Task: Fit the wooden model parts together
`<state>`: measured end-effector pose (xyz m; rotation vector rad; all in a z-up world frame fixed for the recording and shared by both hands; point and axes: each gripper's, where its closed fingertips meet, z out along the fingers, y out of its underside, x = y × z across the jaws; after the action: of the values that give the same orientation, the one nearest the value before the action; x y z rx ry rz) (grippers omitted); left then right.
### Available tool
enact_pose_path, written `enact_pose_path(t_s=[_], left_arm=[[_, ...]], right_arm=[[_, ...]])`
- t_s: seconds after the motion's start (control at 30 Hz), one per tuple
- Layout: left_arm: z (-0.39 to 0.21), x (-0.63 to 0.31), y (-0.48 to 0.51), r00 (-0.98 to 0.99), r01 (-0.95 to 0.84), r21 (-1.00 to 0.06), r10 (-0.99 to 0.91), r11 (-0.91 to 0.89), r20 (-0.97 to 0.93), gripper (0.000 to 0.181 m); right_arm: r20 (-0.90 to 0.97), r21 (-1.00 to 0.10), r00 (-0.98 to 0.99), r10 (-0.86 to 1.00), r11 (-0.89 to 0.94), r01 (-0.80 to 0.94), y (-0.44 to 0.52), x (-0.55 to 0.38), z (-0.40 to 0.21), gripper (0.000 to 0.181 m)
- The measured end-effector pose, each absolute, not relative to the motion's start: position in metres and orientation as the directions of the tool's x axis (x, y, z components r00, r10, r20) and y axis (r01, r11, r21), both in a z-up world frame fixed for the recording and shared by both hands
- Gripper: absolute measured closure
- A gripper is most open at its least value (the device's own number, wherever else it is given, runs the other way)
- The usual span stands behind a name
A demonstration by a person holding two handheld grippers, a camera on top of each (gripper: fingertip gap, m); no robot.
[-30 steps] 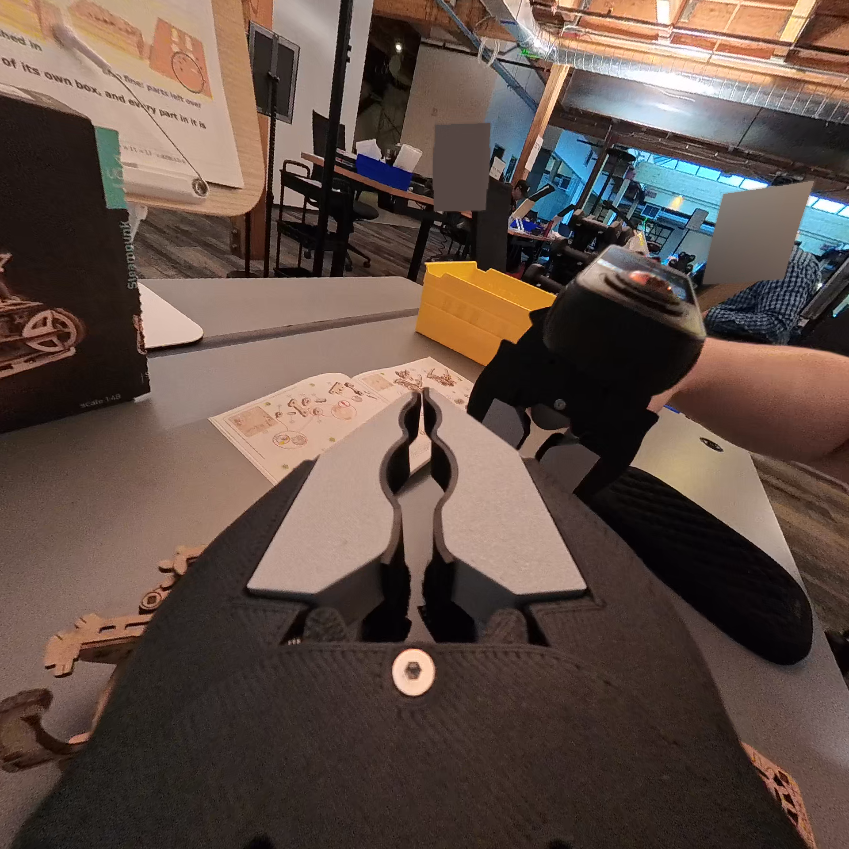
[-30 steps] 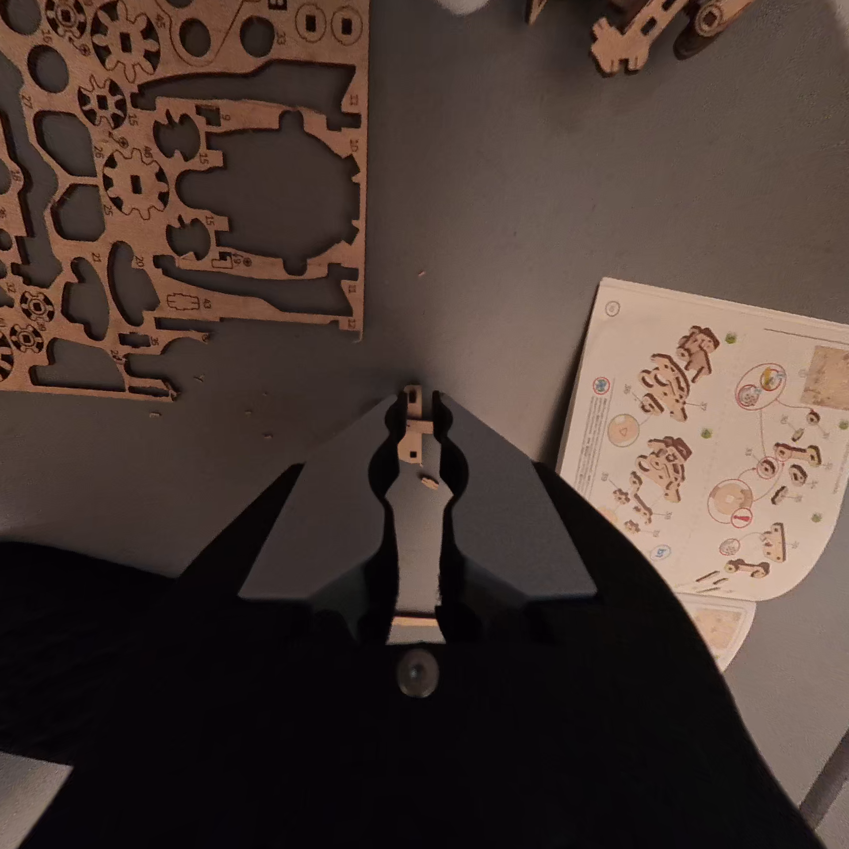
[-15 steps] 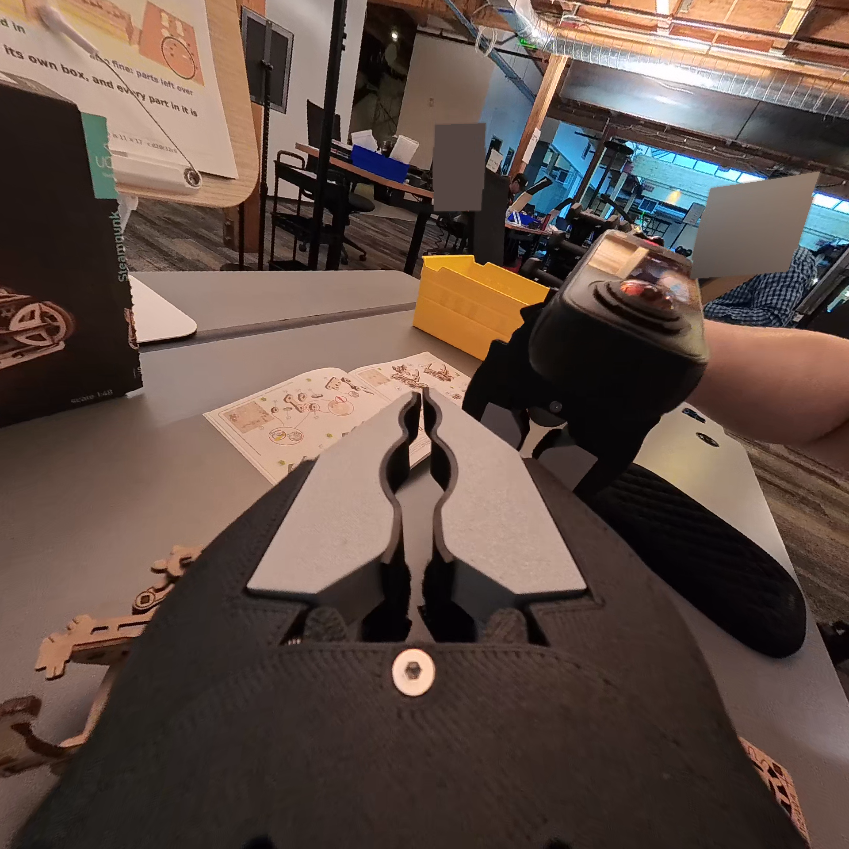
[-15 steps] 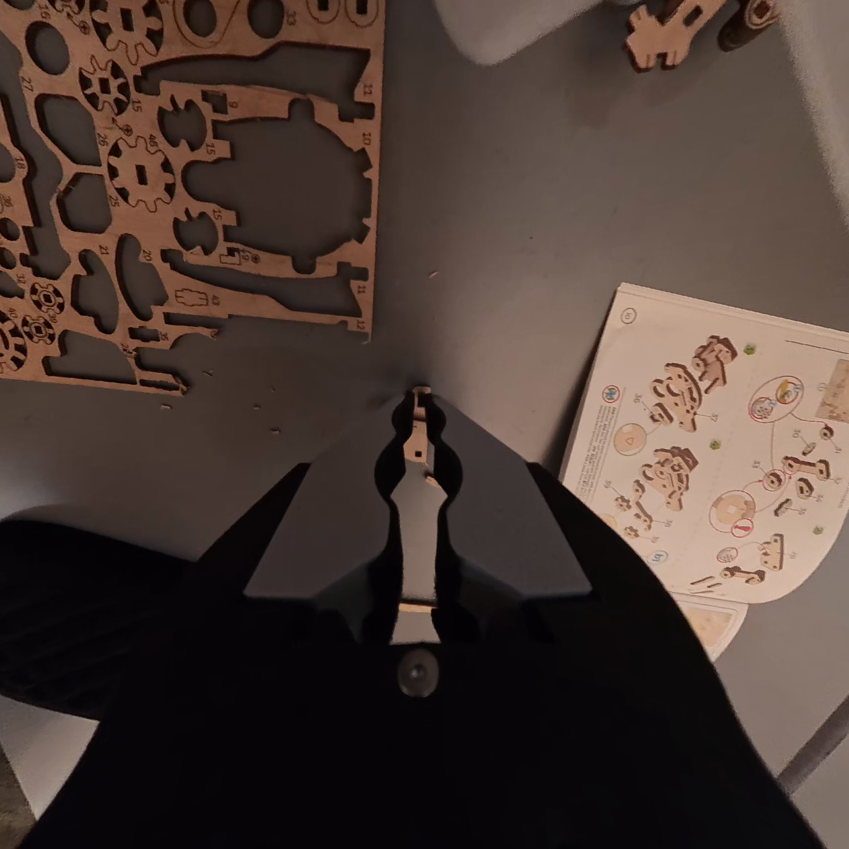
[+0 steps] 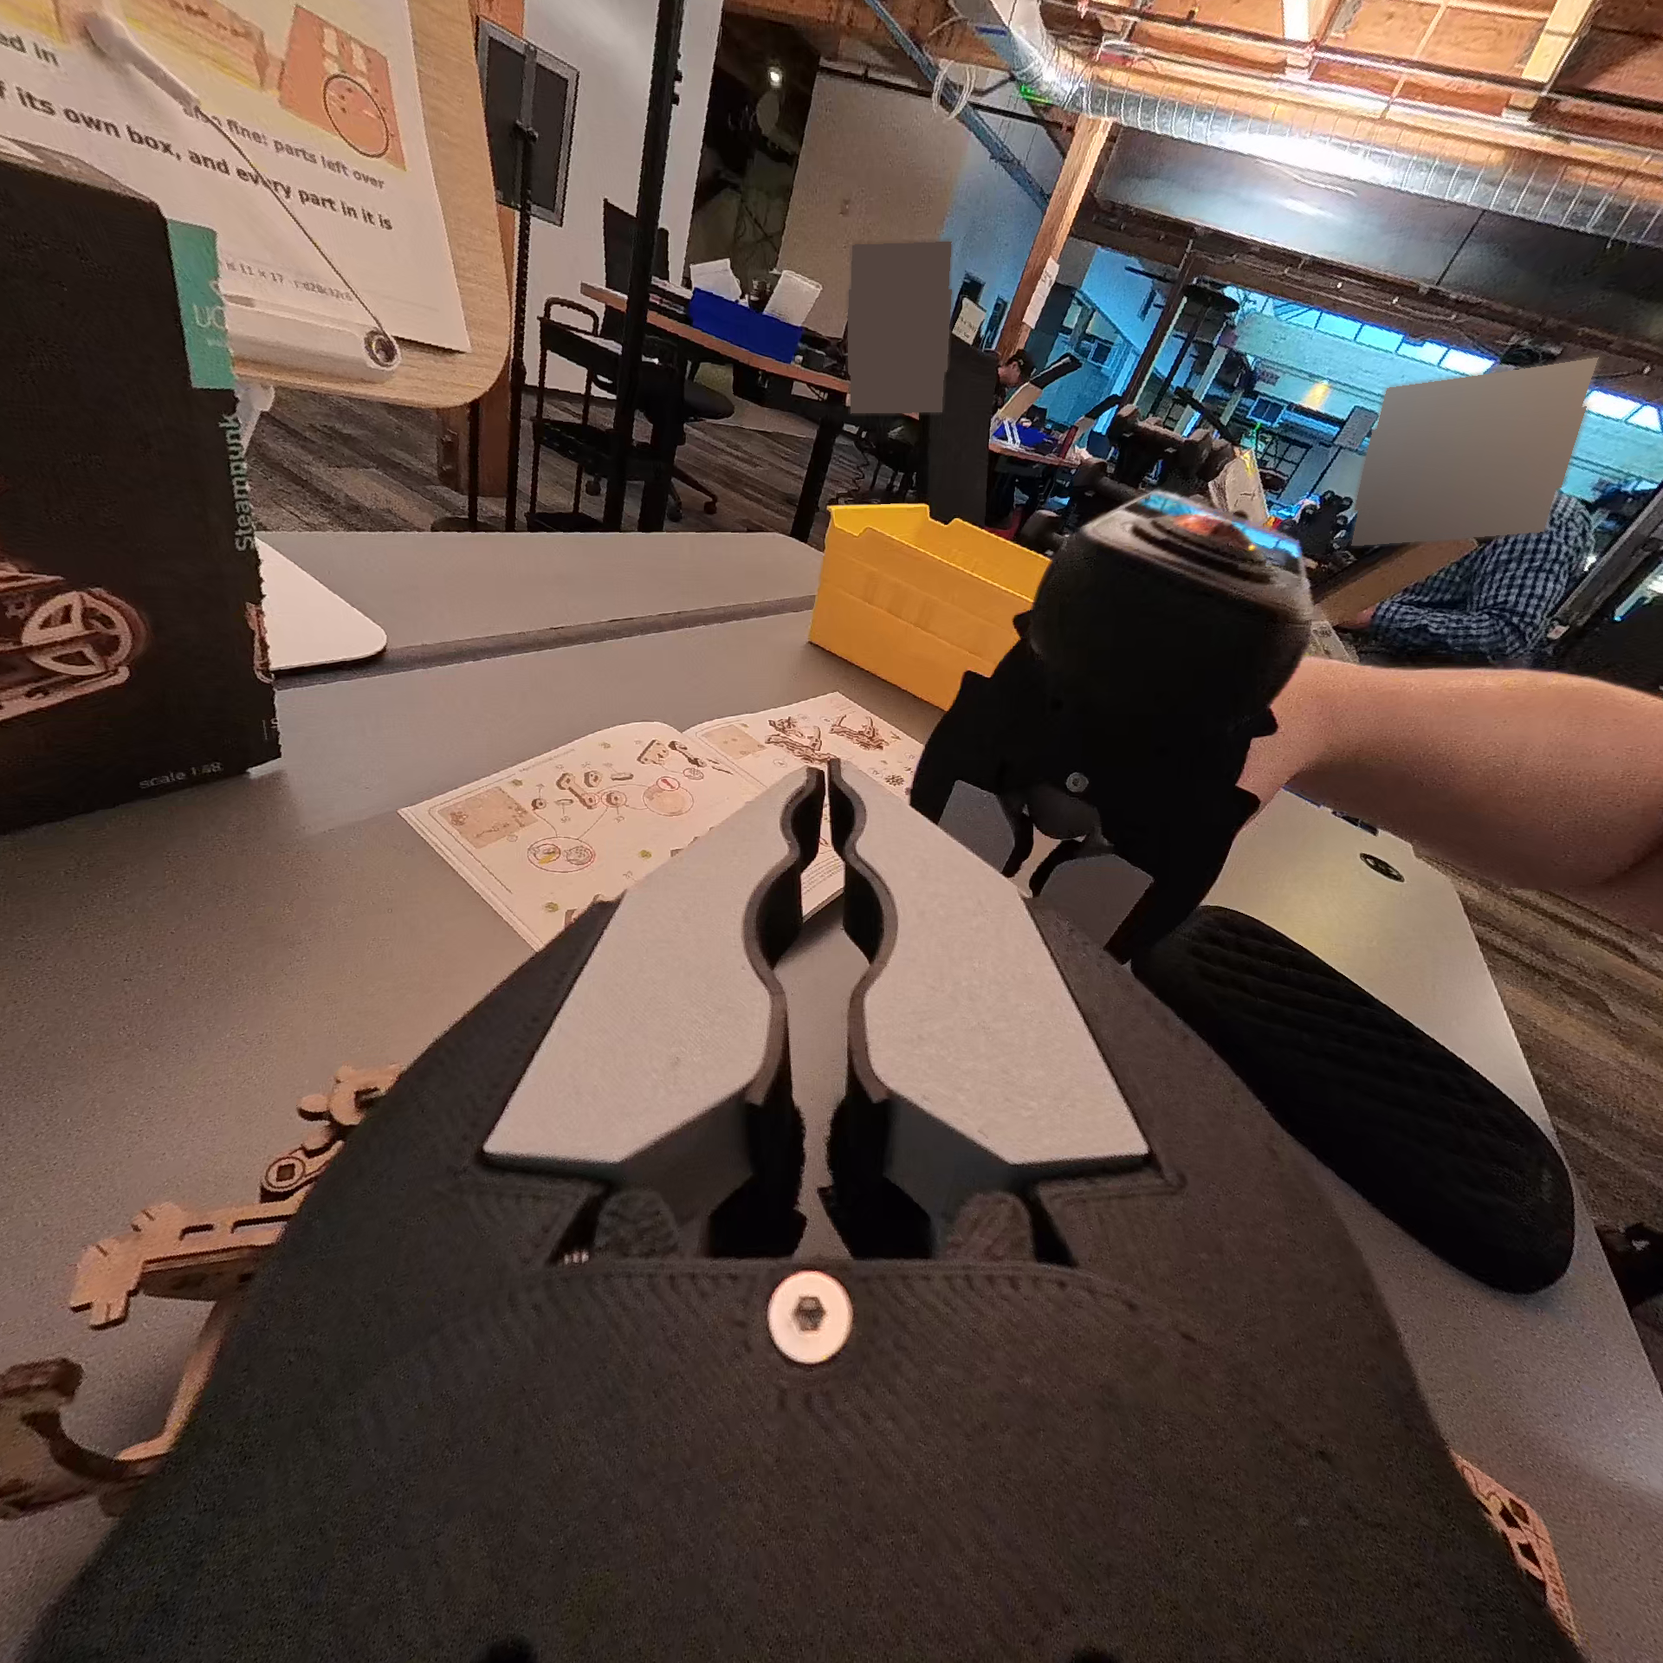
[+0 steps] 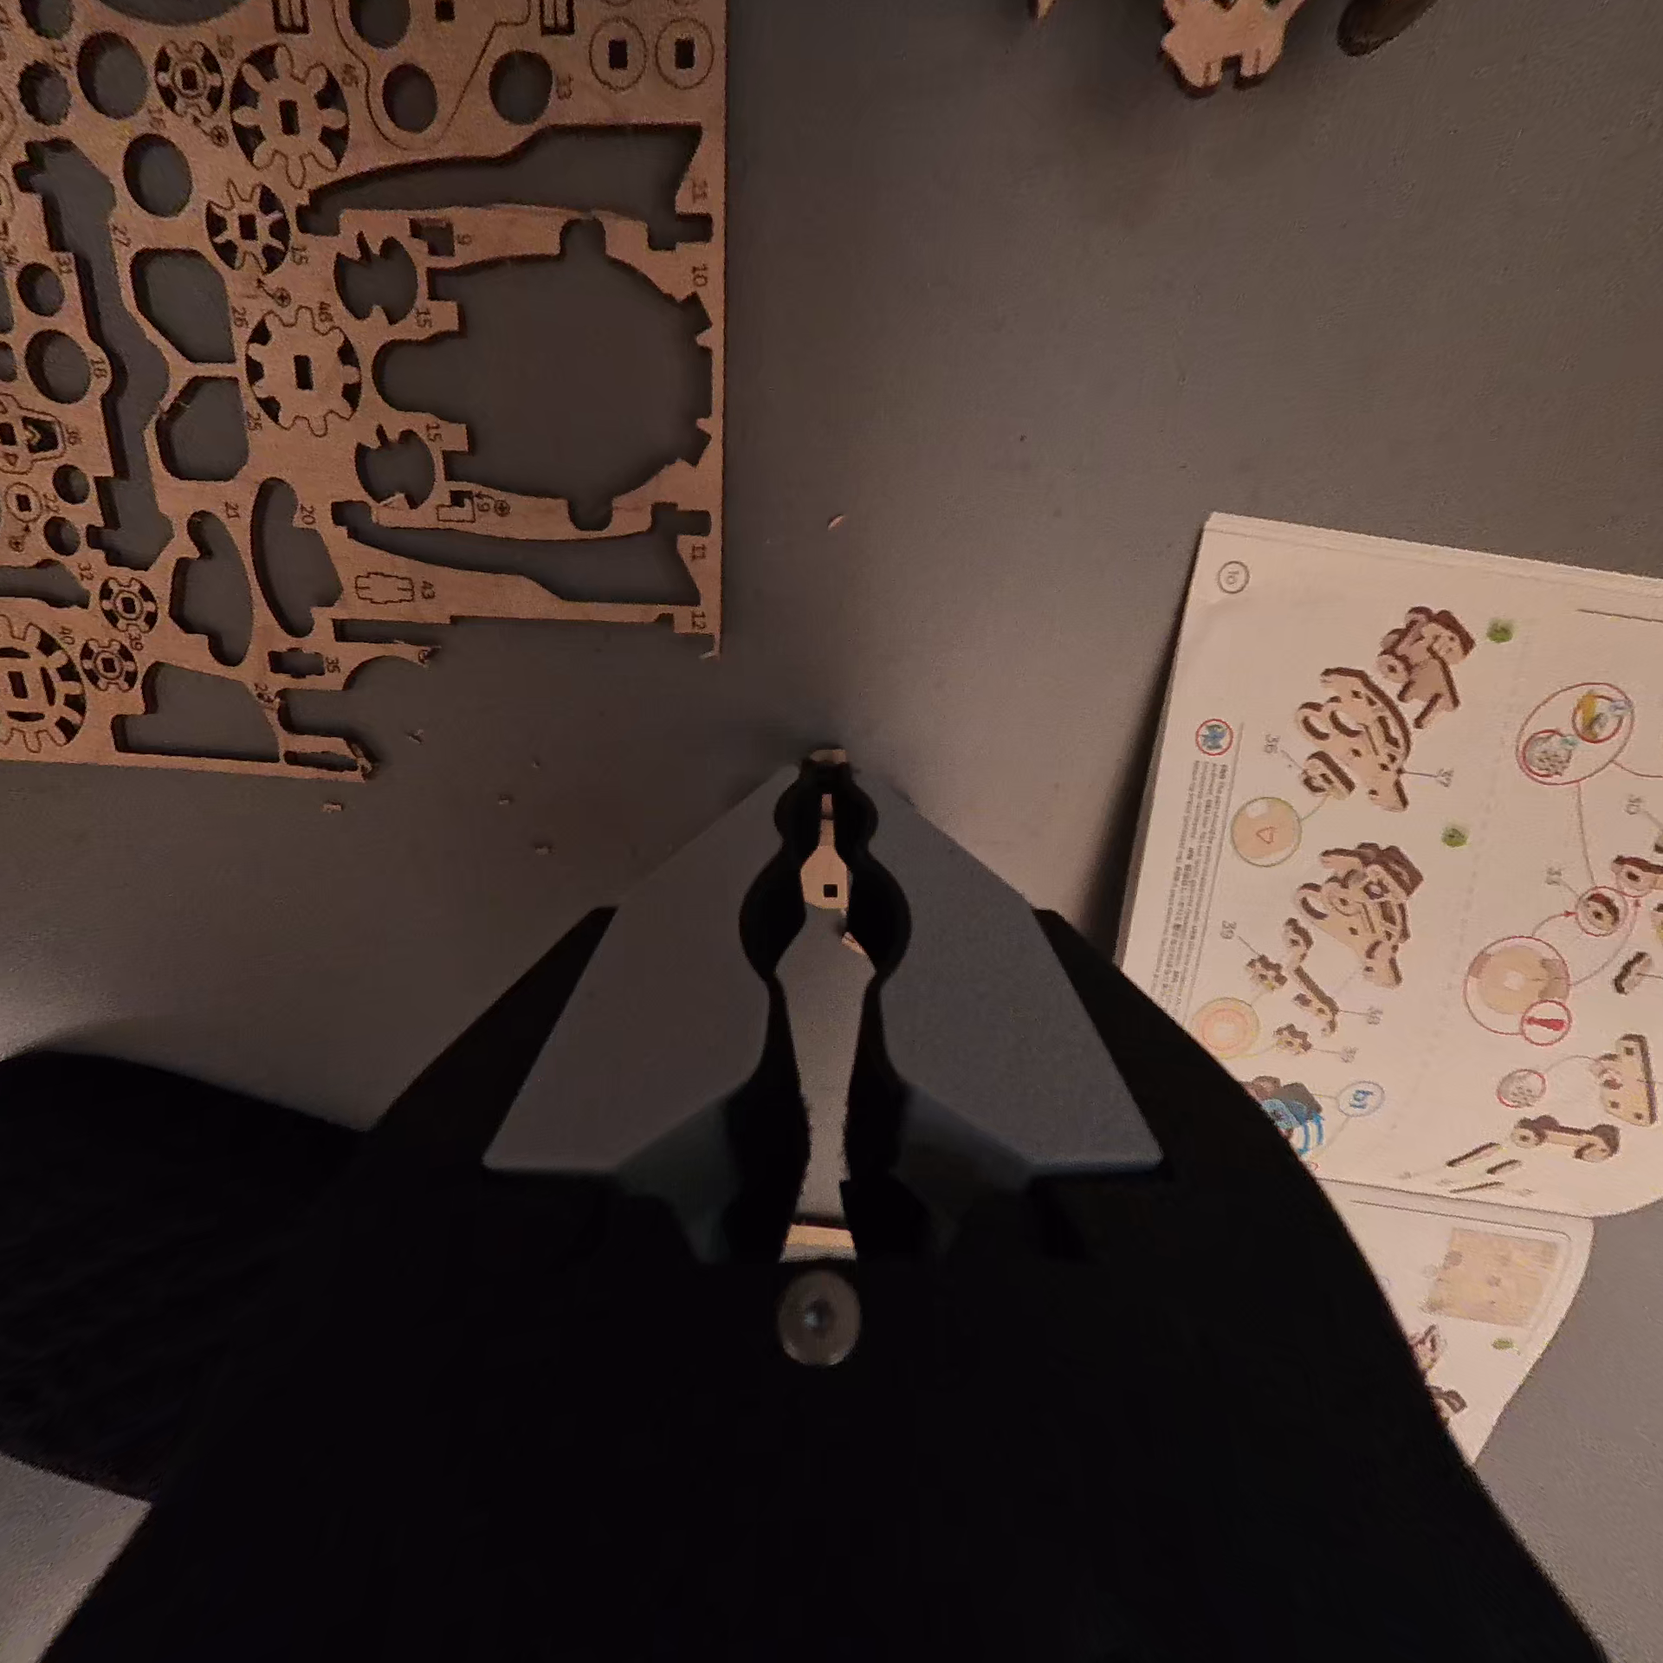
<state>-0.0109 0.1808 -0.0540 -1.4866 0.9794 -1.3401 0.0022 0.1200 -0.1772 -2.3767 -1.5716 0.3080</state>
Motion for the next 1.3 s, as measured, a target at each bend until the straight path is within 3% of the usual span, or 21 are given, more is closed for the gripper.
enact_pose_path(t_s=[0.2, 0.43, 0.93, 1.07, 1.3], left_arm=[[-0.0544, -0.0108, 0.1807, 0.107, 0.002, -0.954, -0.949, -0.299, 0.297, 0.181], [-0.0512, -0.0129, 0.1832, 0.116, 0.023, -0.953, -0.946, -0.302, 0.303, 0.181], [-0.0474, -0.0156, 0.1868, 0.132, 0.043, -0.955, -0.946, -0.294, 0.297, 0.181], [-0.0479, -0.0159, 0.1871, 0.132, 0.042, -0.953, -0.944, -0.299, 0.302, 0.181], [-0.0481, -0.0161, 0.1873, 0.131, 0.043, -0.952, -0.943, -0.303, 0.306, 0.181]], right_arm=[[-0.018, -0.322, 0.372, 0.928, -0.358, 0.877, 0.1196, 0.0026, -0.1775, 0.18], [-0.018, -0.192, 0.346, 0.938, -0.343, 0.92, 0.1195, 0.0028, -0.1782, 0.181], [-0.02, -0.075, 0.302, 0.953, -0.303, 0.95, 0.1198, 0.0023, -0.1795, 0.18], [-0.037, -0.08, 0.292, 0.956, -0.294, 0.952, 0.1197, 0.0022, -0.1795, 0.18], [-0.015, -0.22, 0.309, 0.951, -0.305, 0.927, 0.12, 0.0019, -0.18, 0.178]])
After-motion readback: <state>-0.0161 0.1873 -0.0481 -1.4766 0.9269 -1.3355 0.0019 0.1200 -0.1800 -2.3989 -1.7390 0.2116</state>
